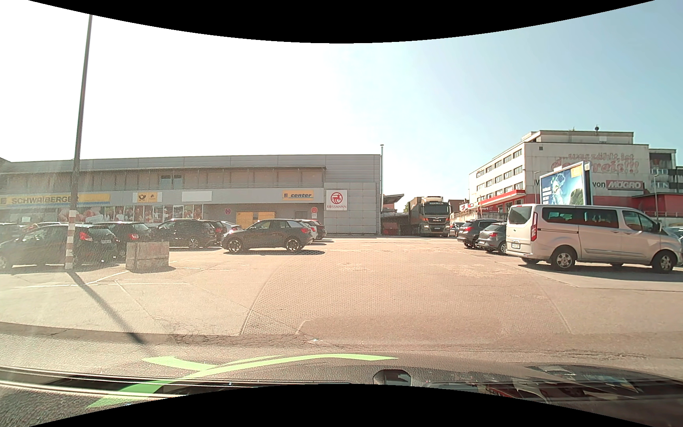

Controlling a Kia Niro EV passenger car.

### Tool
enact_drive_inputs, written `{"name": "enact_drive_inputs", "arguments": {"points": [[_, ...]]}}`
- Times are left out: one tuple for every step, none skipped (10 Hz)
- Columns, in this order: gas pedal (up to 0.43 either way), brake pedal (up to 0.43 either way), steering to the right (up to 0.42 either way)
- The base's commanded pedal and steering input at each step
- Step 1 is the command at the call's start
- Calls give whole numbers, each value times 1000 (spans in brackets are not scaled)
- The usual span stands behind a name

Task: Follow the waypoints while adhering to traffic rules and regulations

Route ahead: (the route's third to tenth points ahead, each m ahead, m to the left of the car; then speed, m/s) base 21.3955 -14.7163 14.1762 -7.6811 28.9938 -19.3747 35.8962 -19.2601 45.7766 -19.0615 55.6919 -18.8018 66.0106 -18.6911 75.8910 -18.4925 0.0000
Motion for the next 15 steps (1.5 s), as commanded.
{"name": "enact_drive_inputs", "arguments": {"points": [[0, 421, -55], [0, 421, -55], [0, 415, -55], [0, 421, -55], [0, 415, -55], [0, 421, -55], [0, 421, -56], [0, 421, -56], [0, 421, -55], [0, 421, -55], [0, 421, -55], [0, 421, -56], [0, 415, -56], [0, 421, -56], [0, 421, -55]]}}
